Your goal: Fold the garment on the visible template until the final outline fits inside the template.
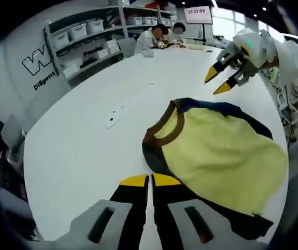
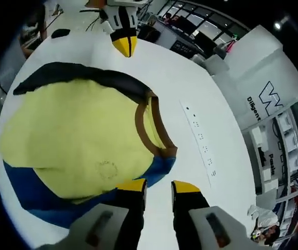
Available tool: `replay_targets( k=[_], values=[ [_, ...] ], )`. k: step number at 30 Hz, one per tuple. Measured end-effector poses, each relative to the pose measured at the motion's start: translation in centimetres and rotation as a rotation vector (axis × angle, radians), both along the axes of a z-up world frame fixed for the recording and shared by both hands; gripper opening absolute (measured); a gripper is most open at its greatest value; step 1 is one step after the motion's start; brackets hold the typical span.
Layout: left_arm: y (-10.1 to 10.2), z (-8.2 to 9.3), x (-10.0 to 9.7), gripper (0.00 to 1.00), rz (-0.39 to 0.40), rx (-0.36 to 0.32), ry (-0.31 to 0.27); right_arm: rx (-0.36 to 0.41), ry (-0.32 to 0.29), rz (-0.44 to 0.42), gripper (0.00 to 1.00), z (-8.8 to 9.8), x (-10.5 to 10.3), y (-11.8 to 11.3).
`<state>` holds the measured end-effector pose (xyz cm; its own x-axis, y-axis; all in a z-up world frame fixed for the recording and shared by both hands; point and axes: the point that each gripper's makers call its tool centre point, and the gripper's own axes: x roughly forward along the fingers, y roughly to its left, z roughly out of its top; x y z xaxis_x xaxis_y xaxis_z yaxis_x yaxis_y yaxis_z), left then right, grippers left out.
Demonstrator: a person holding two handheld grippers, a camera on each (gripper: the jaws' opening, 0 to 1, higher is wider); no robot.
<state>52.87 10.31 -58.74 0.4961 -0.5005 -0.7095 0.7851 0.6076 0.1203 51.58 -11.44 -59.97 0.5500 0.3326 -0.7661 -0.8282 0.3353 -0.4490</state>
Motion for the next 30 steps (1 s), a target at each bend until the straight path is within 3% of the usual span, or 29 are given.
replay_targets(
  k=[3, 8, 15, 24, 30],
  values=[
    [-0.1, 0.3, -0.5, 0.05, 0.012, -0.032, 0.002, 0.010, 0.002, 0.003, 0.26, 0.2, -0.8, 0.3],
    [-0.2, 0.6, -1.2, 0.16, 0.013, -0.065, -0.003, 0.093, 0.032, -0.038, 0.38, 0.7, -1.8, 0.9],
    [-1.2, 1.5, -3.3, 0.25, -0.056, -0.127, 0.002, 0.136, 0.048, -0.041, 0.47, 1.0, -3.2, 1.5],
    [-1.4, 2.0, -5.6, 0.35, -0.106, -0.167, -0.006, 0.197, 0.077, -0.076, 0.51, 1.3, -5.1, 1.7],
    [-2.3, 3.4, -7.4, 0.38, -0.178, -0.203, -0.042, 0.216, 0.080, -0.086, 0.52, 1.6, -6.4, 1.8]
  ],
)
